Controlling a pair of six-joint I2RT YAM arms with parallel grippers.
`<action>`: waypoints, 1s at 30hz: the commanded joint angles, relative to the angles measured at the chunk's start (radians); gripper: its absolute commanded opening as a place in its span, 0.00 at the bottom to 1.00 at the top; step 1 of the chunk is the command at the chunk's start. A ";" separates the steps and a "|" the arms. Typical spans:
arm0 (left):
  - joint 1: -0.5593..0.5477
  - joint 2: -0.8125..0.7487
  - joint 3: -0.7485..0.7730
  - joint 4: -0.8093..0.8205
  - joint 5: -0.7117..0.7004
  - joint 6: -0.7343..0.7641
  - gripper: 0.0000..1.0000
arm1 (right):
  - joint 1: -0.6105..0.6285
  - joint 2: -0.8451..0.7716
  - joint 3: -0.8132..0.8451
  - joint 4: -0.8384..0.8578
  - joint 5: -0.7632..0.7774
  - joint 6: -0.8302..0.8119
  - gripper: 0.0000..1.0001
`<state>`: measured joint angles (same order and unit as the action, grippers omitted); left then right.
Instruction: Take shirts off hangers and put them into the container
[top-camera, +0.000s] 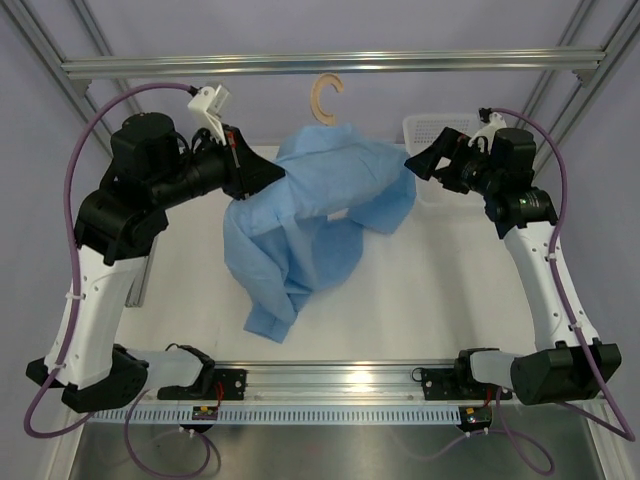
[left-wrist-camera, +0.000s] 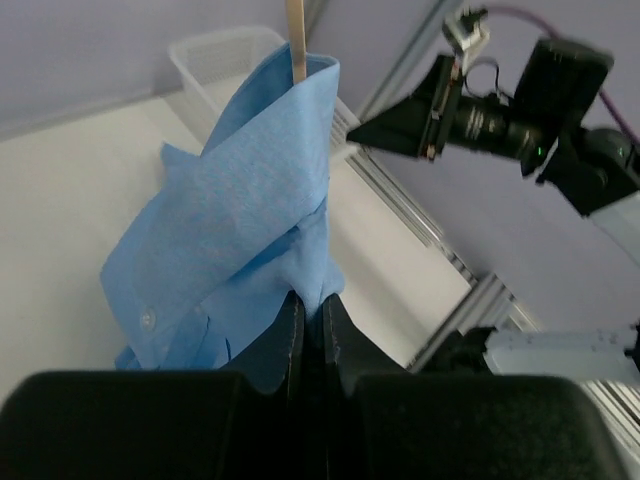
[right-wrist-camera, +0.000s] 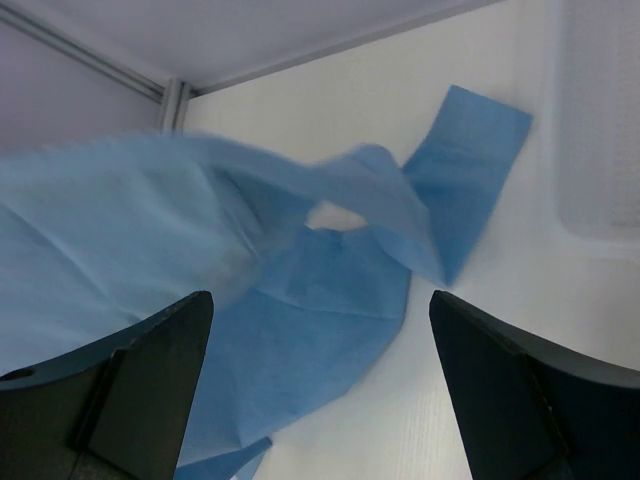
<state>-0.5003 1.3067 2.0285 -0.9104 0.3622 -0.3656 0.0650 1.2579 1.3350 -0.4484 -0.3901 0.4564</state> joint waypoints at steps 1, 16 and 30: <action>-0.006 -0.069 -0.143 0.082 0.159 -0.026 0.00 | 0.059 -0.020 0.118 -0.045 -0.092 -0.025 0.98; -0.009 -0.038 -0.240 0.061 0.267 -0.004 0.00 | 0.217 0.052 0.391 -0.231 -0.128 -0.101 0.80; -0.018 0.002 -0.263 0.088 0.245 -0.056 0.00 | 0.317 0.135 0.470 -0.234 -0.159 -0.065 0.80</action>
<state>-0.5098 1.3033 1.7573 -0.8928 0.5930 -0.3878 0.3523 1.3849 1.7481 -0.6853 -0.5301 0.3717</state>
